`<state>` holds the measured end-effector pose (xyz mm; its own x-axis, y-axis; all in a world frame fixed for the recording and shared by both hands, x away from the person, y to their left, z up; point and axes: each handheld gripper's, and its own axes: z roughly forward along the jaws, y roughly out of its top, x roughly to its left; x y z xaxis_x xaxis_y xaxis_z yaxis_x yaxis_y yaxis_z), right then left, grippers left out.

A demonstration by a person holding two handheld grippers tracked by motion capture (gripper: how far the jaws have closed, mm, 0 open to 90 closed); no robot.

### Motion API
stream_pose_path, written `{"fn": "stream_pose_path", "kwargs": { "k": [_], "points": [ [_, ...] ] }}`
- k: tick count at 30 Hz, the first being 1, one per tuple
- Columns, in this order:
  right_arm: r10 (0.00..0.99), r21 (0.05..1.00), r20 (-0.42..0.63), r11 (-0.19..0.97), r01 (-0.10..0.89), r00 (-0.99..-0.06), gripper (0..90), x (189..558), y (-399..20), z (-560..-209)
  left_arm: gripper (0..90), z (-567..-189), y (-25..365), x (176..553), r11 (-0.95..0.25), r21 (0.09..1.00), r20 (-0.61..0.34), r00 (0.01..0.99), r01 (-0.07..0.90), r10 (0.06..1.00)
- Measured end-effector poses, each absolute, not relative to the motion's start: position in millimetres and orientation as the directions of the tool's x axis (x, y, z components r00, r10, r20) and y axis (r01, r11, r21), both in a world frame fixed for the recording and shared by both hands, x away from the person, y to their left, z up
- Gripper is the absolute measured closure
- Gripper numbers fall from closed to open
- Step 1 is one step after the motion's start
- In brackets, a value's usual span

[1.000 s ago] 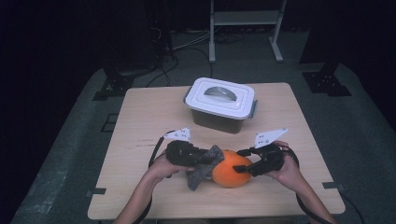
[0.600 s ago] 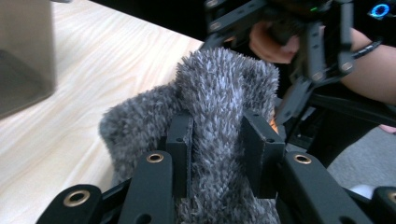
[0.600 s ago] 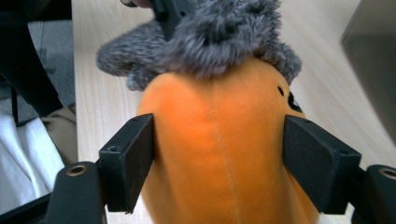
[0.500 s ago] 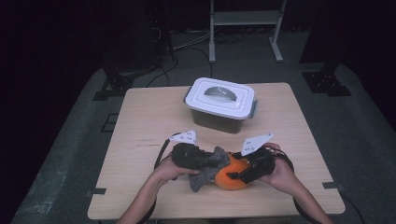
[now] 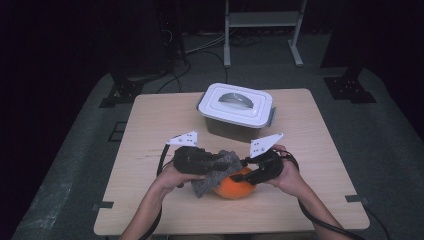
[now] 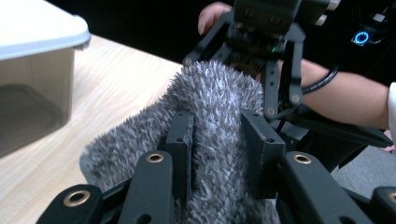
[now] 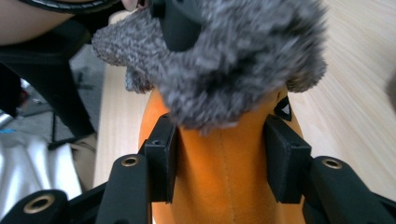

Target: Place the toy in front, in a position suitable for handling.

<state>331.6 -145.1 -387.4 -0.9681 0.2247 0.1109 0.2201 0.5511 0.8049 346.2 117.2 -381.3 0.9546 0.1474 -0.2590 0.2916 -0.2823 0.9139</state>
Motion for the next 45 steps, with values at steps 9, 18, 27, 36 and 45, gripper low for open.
{"fn": "stream_pose_path", "kwargs": {
  "k": [9,18,27,36,45],
  "points": [
    [0.214,0.801,0.111,0.559,0.215,-0.971,49.1,334.1,-163.0,-401.3,66.4,-398.4,125.9,355.0,-0.318,0.891,-0.28,0.943,0.325,0.181],
    [0.285,0.805,0.168,0.513,0.298,-0.944,37.9,333.1,-194.0,-405.6,66.1,-403.2,117.2,355.6,-0.32,0.885,-0.298,0.939,0.339,0.171],
    [0.327,0.809,0.088,0.527,0.259,-0.941,30.0,311.3,-184.2,-391.7,66.1,-402.2,107.3,350.7,-0.326,0.885,-0.297,0.943,0.331,0.153],
    [0.294,0.803,0.088,0.544,0.242,-0.952,36.3,312.2,-173.0,-400.4,66.0,-395.1,95.1,341.7,-0.342,0.902,-0.235,0.964,0.263,0.12],
    [0.321,0.828,0.148,0.477,0.294,-0.935,39.4,321.3,-188.7,-406.4,66.8,-404.7,112.7,348.7,-0.359,0.889,-0.235,0.957,0.283,0.172]
  ]
}}
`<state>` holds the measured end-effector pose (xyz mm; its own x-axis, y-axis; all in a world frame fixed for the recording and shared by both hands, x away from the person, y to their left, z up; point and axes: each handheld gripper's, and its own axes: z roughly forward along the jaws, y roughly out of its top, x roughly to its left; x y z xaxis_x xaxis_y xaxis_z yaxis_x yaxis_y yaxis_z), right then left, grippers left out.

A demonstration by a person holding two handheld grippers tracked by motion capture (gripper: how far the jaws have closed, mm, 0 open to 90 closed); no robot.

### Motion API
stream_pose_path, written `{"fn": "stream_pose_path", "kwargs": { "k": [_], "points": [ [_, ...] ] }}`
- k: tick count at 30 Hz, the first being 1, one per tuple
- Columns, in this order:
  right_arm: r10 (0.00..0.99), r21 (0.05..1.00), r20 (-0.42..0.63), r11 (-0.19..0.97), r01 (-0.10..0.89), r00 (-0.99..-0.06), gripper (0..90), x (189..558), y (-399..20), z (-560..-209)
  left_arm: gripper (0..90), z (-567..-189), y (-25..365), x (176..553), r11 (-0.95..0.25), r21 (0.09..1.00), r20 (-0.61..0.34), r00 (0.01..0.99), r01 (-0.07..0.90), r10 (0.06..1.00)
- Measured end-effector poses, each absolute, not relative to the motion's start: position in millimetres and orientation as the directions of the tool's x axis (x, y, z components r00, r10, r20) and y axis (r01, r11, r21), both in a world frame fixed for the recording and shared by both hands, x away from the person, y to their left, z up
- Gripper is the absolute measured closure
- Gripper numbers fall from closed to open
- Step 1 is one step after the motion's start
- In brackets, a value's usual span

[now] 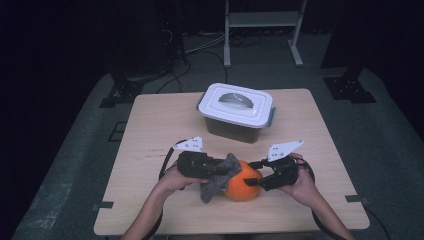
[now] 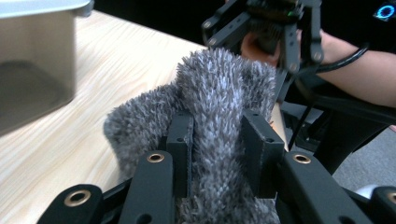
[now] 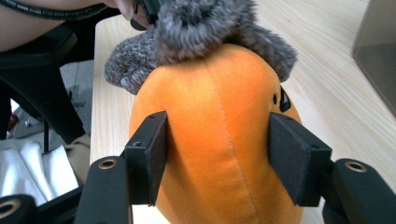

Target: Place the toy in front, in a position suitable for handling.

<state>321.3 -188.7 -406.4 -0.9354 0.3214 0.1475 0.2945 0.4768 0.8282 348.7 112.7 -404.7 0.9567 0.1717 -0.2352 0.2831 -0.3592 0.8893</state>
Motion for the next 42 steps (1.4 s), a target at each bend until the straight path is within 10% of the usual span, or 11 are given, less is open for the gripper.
{"fn": "stream_pose_path", "kwargs": {
  "k": [28,42],
  "points": [
    [0.203,0.808,-0.055,0.584,0.076,-0.978,41.5,294.4,-169.8,-405.6,66.5,-404.9,109.4,347.8,-0.331,0.899,-0.245,0.956,0.286,0.158],
    [0.26,0.826,0.061,0.529,0.195,-0.964,41.5,311.1,-199.9,-408.8,66.6,-414.6,116.1,352.4,-0.361,0.873,-0.287,0.944,0.327,0.16]
  ]
}}
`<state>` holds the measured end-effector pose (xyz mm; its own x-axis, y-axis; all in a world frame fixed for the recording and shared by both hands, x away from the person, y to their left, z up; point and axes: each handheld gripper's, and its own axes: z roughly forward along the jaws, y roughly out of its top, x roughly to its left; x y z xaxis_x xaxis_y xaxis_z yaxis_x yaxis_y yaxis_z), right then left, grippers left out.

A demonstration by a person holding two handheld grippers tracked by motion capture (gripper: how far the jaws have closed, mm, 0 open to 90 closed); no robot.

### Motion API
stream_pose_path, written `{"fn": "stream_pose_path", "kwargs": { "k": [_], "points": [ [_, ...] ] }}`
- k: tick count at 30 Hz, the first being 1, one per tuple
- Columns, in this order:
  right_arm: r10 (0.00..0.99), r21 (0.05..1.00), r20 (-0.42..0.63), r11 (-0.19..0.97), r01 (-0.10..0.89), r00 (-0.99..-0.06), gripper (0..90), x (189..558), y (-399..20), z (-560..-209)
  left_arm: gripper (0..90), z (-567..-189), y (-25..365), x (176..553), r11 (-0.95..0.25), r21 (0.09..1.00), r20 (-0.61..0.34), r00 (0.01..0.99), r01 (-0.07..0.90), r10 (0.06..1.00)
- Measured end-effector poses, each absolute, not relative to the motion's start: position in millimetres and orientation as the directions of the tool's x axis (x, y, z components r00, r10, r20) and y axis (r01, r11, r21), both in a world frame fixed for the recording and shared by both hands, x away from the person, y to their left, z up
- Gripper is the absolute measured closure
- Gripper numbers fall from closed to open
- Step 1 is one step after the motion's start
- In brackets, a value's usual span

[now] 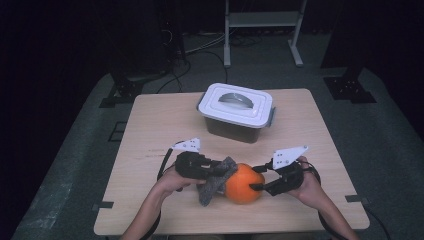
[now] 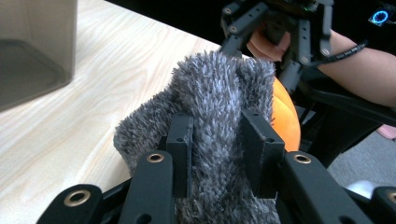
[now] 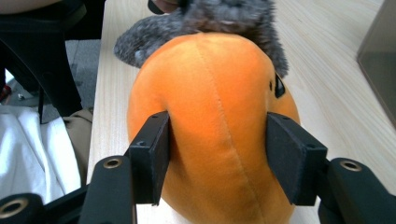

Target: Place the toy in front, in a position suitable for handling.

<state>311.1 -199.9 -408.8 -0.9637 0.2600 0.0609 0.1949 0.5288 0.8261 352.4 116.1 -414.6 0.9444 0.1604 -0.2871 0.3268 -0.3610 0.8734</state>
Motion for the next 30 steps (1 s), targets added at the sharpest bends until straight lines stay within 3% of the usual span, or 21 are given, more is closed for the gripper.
{"fn": "stream_pose_path", "kwargs": {
  "k": [9,20,30],
  "points": [
    [0.296,0.825,0.118,0.503,0.259,-0.948,41.6,319.9,-213.2,-410.9,66.7,-415.0,112.5,350.0,-0.393,0.863,-0.284,0.949,0.316,0.139],
    [0.298,0.814,0.103,0.523,0.253,-0.949,43.8,313.7,-192.2,-408.9,66.7,-391.2,91.2,332.5,-0.378,0.903,-0.19,0.979,0.202,0.069],
    [0.331,0.822,0.158,0.478,0.309,-0.93,44.0,325.1,-210.2,-412.3,66.3,-410.1,106.5,346.5,-0.357,0.891,-0.259,0.959,0.282,0.111]
  ]
}}
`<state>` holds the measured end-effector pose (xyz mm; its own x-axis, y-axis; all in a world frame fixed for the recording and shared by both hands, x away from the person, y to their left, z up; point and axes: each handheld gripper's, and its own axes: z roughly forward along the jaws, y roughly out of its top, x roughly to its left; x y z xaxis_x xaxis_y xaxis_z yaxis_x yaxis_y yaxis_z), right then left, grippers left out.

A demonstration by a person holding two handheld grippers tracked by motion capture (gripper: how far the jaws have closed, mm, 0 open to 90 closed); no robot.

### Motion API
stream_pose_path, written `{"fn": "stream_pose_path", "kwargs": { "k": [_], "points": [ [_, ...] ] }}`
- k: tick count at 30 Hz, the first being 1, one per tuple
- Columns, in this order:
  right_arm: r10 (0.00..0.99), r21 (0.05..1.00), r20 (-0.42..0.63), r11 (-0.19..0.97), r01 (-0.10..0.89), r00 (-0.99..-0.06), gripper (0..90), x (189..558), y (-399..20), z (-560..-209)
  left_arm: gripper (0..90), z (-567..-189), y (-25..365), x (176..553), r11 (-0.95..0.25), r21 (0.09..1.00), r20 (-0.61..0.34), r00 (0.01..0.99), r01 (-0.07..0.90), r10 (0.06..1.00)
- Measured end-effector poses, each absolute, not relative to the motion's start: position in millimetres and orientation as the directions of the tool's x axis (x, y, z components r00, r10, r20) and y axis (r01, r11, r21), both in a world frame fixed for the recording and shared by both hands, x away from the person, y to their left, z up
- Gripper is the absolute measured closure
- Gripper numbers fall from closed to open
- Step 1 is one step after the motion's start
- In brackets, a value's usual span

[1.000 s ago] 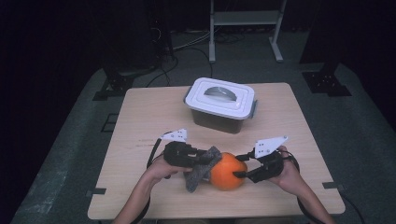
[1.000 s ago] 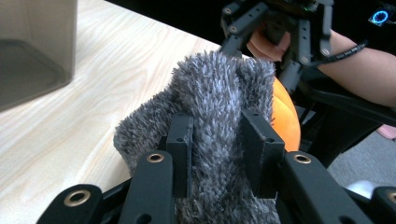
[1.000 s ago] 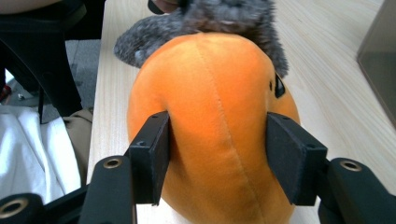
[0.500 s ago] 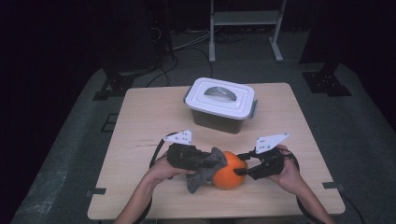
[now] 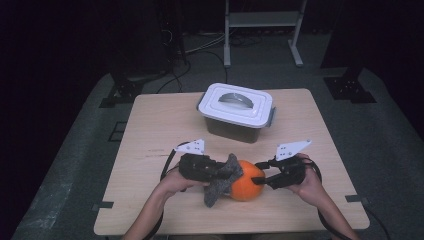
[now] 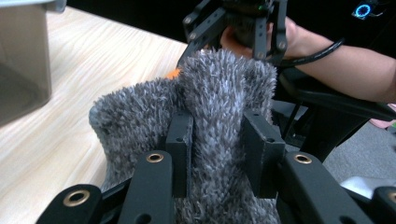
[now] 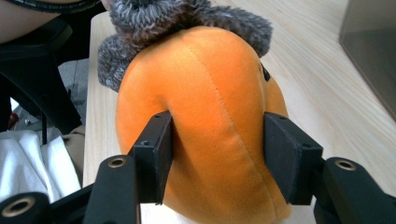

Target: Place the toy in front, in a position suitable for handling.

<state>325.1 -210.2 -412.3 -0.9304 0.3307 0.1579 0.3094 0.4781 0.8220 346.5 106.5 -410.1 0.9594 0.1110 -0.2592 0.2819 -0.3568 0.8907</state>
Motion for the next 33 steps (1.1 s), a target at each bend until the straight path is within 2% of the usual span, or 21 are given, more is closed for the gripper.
{"fn": "stream_pose_path", "kwargs": {
  "k": [11,19,27,33],
  "points": [
    [0.359,0.819,0.181,0.461,0.343,-0.916,44.2,329.5,-223.9,-413.4,66.0,-419.5,107.7,349.4,-0.423,0.859,-0.26,0.958,0.288,0.124],
    [0.361,0.817,0.199,0.452,0.358,-0.911,45.0,330.8,-225.0,-414.6,65.8,-418.7,106.5,349.5,-0.402,0.869,-0.262,0.957,0.29,0.124],
    [0.345,0.804,0.251,0.445,0.393,-0.904,54.0,326.8,-215.6,-408.8,66.8,-412.2,101.4,345.6,-0.394,0.879,-0.246,0.964,0.267,0.105],
    [0.315,0.829,0.258,0.413,0.376,-0.913,55.1,324.9,-204.3,-403.3,67.2,-401.2,116.9,348.8,-0.354,0.895,-0.252,0.962,0.272,0.102]
  ]
}}
